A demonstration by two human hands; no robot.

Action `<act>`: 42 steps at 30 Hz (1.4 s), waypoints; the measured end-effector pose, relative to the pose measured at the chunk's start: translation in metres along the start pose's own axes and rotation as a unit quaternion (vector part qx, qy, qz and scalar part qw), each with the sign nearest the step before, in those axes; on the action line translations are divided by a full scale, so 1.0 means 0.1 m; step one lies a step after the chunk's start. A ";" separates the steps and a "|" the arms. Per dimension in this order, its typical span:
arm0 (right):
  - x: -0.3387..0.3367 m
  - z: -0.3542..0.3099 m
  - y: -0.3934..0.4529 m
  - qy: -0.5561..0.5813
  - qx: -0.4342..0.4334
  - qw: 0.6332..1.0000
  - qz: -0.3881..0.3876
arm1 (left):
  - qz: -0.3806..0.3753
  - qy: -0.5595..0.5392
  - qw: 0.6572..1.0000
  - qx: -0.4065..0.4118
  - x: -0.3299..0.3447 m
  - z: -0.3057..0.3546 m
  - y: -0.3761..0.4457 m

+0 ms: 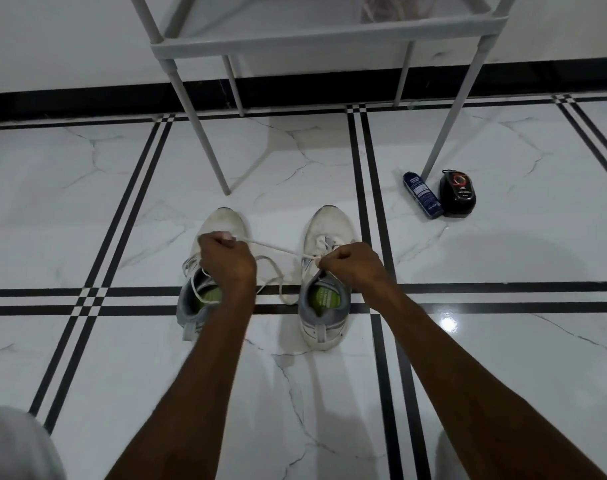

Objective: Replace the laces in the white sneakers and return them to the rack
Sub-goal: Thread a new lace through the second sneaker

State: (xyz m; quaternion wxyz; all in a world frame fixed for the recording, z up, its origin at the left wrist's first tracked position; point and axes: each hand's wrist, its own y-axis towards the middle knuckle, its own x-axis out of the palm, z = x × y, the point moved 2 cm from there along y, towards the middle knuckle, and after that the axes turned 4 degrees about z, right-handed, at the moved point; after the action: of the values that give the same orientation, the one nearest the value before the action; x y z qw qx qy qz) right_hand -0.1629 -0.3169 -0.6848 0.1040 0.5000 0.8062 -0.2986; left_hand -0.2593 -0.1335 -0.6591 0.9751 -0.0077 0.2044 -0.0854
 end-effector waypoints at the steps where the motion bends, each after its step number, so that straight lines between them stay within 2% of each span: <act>1: 0.01 0.01 -0.01 0.011 0.001 1.000 -0.002 | 0.026 0.004 0.999 0.023 -0.09 0.04 0.08; 3: 0.05 0.01 -0.01 0.015 -0.008 1.000 -0.005 | 0.015 0.062 0.993 0.102 -0.14 0.09 0.09; 4: 0.07 0.02 -0.01 0.012 -0.010 1.000 -0.005 | -0.020 0.103 0.982 0.155 -0.10 0.07 0.03; 7: 0.08 0.02 0.00 0.006 -0.013 1.000 -0.003 | -0.205 0.147 0.917 0.309 0.17 -0.06 -0.22; 9: 0.08 0.02 0.01 -0.004 -0.022 1.000 -0.008 | -0.297 0.175 0.886 0.310 0.30 -0.18 -0.31; 11: 0.08 0.02 0.00 -0.006 -0.025 1.000 -0.013 | -0.330 0.200 0.879 0.279 0.34 -0.26 -0.30; 13: 0.08 0.03 -0.01 -0.007 -0.023 1.000 -0.013 | -0.331 0.228 0.874 0.274 0.34 -0.26 -0.31; 14: 0.07 0.04 -0.02 -0.003 -0.020 1.000 -0.012 | -0.299 0.263 0.870 0.291 0.30 -0.20 -0.32; 15: 0.08 0.05 -0.03 0.005 -0.016 1.000 -0.010 | -0.246 0.299 0.874 0.293 0.25 -0.15 -0.28; 16: 0.08 0.05 -0.03 0.014 -0.013 1.000 -0.010 | -0.165 0.317 0.895 0.265 0.17 -0.10 -0.18; 18: 0.08 0.06 -0.04 0.033 -0.010 0.999 -0.009 | -0.019 0.299 0.939 0.170 -0.09 -0.01 0.07; 20: 0.08 0.06 -0.05 0.042 -0.015 0.999 -0.012 | 0.034 0.298 0.945 0.133 -0.21 -0.01 0.21; 22: 0.09 0.05 -0.05 0.032 -0.021 0.999 -0.019 | -0.014 0.298 0.936 0.186 -0.17 0.01 0.14; 23: 0.10 0.04 -0.06 0.028 -0.021 0.999 -0.020 | -0.070 0.273 0.929 0.240 -0.08 -0.02 0.06; 25: 0.11 0.02 -0.07 0.016 -0.035 0.999 -0.016 | -0.217 0.207 0.893 0.335 0.13 -0.06 -0.14; 27: 0.11 0.01 -0.07 -0.001 -0.054 0.999 -0.007 | -0.325 0.189 0.860 0.345 0.28 -0.13 -0.29; 28: 0.10 0.02 -0.08 -0.006 -0.056 0.998 -0.001 | -0.341 0.204 0.860 0.322 0.30 -0.16 -0.32; 29: 0.09 0.03 -0.08 -0.005 -0.052 0.999 0.006 | -0.319 0.228 0.869 0.301 0.30 -0.16 -0.30; 32: 0.01 0.09 -0.11 0.019 -0.028 0.999 0.030 | -0.167 0.348 0.896 0.221 0.04 -0.18 -0.03; 34: -0.02 0.12 -0.10 0.046 -0.019 0.998 0.033 | -0.130 0.332 0.911 0.206 -0.10 -0.15 0.19; 36: 0.00 0.08 -0.10 0.045 -0.018 0.999 0.022 | -0.194 0.249 0.908 0.275 -0.02 -0.06 0.13; 38: 0.02 0.05 -0.08 0.014 -0.032 0.999 0.022 | -0.291 0.203 0.879 0.319 0.14 -0.02 -0.14; 40: 0.04 0.03 -0.08 -0.007 -0.048 0.999 0.025 | -0.358 0.223 0.854 0.304 0.25 -0.09 -0.31; 42: 0.05 0.02 -0.07 -0.019 -0.052 0.998 0.022 | -0.374 0.212 0.861 0.273 0.26 -0.20 -0.39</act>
State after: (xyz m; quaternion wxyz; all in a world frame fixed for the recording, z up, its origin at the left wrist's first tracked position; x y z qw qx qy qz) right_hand -0.1719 -0.3163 -0.6863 0.1516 0.5058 0.8072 -0.2637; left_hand -0.2500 -0.1759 -0.6856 0.7662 0.2010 0.3562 -0.4957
